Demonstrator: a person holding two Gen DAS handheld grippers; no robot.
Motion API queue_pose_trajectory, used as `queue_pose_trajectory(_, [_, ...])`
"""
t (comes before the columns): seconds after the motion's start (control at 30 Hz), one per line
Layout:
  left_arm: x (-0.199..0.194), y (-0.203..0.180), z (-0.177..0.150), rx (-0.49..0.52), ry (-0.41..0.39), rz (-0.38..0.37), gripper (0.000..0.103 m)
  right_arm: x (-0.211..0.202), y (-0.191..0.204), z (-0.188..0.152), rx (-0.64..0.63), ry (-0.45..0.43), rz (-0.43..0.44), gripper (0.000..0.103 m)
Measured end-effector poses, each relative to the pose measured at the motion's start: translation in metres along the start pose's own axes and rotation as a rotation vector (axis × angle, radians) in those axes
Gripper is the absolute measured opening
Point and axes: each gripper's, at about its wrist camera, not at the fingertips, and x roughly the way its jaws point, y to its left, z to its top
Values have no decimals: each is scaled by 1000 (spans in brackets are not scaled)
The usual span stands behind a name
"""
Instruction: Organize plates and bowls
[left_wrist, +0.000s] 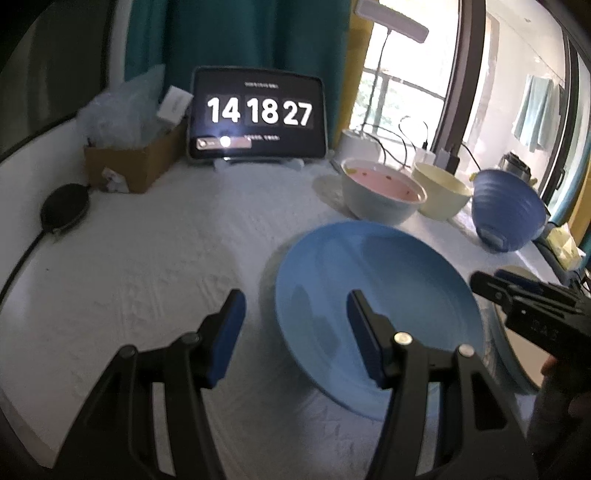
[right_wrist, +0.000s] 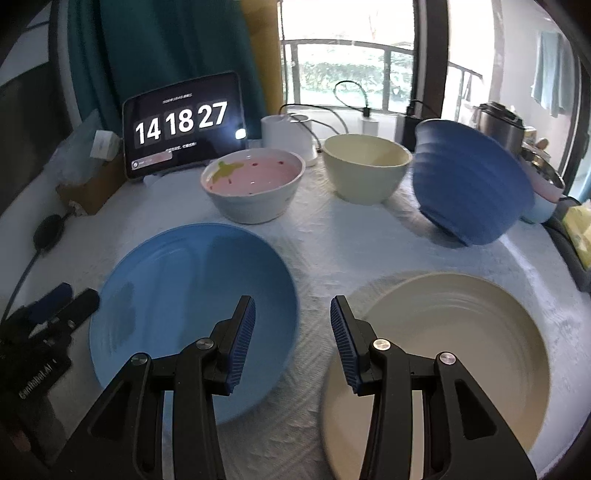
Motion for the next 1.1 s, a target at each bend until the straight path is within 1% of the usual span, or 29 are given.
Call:
queue_pose_trajectory(0.23, [21, -2, -2, 3, 83, -26, 59, 24, 11, 1, -16, 52, 3, 45])
queue_pose_trajectory(0.3, [29, -3, -2, 6, 122, -42, 59, 32, 14, -1, -32, 70, -19, 48])
queue_pose_trajectory(0.33, [35, -5, -2, 11, 158, -48, 59, 39, 16, -2, -31, 93, -19, 48])
queue_pose_trajectory(0.37, [38, -7, -3, 22, 168, -42, 59, 45, 16, -3, -27, 117, -16, 48])
queue_pose_trajectory(0.4, [37, -8, -3, 29, 164, -40, 59, 51, 16, -5, -22, 140, -21, 48])
queue_pose_trajectory(0.43, [39, -10, -4, 36, 167, -36, 59, 52, 16, -6, -12, 123, -19, 49])
queue_pose_trajectory(0.73, [40, -15, -5, 70, 161, -30, 58, 50, 19, -9, -18, 103, -25, 48])
queue_pose_trajectory(0.83, [37, -10, -4, 41, 141, -26, 56, 49, 20, -9, -17, 103, -26, 43])
queue_pose_trajectory(0.9, [36, -7, -4, 25, 132, -23, 55, 46, 22, -12, -21, 100, -28, 37])
queue_pose_trajectory(1.0, [30, -6, -5, 26, 111, -20, 55, 39, 21, -13, -20, 89, -18, 34])
queue_pose_trajectory(1.1, [25, -8, -6, 32, 101, -22, 55, 29, 19, -14, -16, 67, -6, 34])
